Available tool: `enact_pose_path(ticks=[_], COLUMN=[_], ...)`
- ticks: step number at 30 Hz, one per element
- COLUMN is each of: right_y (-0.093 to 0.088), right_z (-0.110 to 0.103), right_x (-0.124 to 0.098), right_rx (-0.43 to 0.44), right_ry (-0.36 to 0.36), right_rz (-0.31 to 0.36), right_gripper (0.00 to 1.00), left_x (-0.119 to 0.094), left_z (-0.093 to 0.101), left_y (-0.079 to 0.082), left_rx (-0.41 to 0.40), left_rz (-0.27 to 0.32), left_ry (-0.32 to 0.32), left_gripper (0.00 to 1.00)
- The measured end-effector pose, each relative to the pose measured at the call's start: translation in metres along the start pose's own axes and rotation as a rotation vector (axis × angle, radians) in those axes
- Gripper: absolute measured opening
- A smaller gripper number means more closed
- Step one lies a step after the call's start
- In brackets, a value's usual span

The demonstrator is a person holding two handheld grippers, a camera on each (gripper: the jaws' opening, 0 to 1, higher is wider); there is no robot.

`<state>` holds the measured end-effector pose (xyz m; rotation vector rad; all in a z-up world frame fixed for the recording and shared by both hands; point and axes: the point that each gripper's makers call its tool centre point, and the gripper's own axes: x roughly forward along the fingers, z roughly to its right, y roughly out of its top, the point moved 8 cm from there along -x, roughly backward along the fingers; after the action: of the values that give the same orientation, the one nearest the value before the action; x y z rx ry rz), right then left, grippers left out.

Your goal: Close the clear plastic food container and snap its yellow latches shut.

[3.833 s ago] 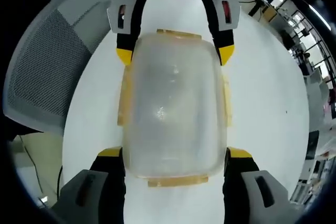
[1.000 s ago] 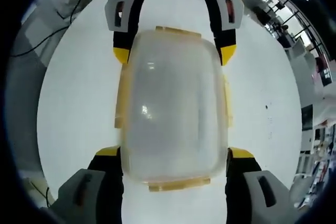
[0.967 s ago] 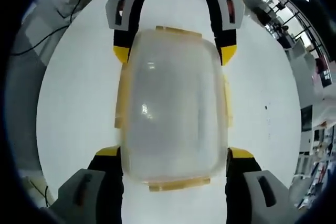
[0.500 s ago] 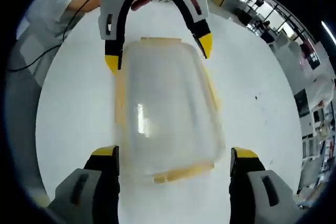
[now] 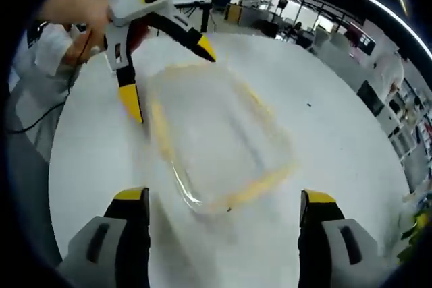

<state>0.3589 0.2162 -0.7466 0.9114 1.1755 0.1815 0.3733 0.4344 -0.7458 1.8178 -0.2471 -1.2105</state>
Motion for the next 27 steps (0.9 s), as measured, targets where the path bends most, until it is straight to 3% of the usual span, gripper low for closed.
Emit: enact_pose_path(ticks=[3, 8, 11, 17, 23, 27], right_y=[0.000, -0.002, -0.002, -0.010, -0.011, -0.011], right_z=[-0.005, -0.014, -0.020, -0.030, -0.035, -0.035], right_x=[-0.003, -0.009, -0.014, -0.019, -0.025, -0.030], right_rx=[0.075, 0.178, 0.255, 0.343, 0.379, 0.394], right_ry=[-0.005, -0.020, -0.044, -0.084, -0.117, -0.148], right_rz=[0.069, 0.147, 0.219, 0.263, 0.302, 0.309], right_gripper=[0.93, 0.96, 0.99, 0.99, 0.98, 0.97], left_x=[-0.004, -0.011, -0.017, -0.022, -0.023, -0.028], left_z=[0.005, 0.016, 0.022, 0.028, 0.037, 0.035], left_y=[-0.007, -0.018, -0.021, -0.030, -0.035, -0.040], left_rx=[-0.076, -0.134, -0.224, -0.318, -0.324, -0.347], left_rz=[0.031, 0.065, 0.124, 0.146, 0.152, 0.159], left_ry=[0.006, -0.002, 0.003, 0.048, 0.048, 0.086], left_gripper=[0.87, 0.88, 0.89, 0.90, 0.89, 0.89])
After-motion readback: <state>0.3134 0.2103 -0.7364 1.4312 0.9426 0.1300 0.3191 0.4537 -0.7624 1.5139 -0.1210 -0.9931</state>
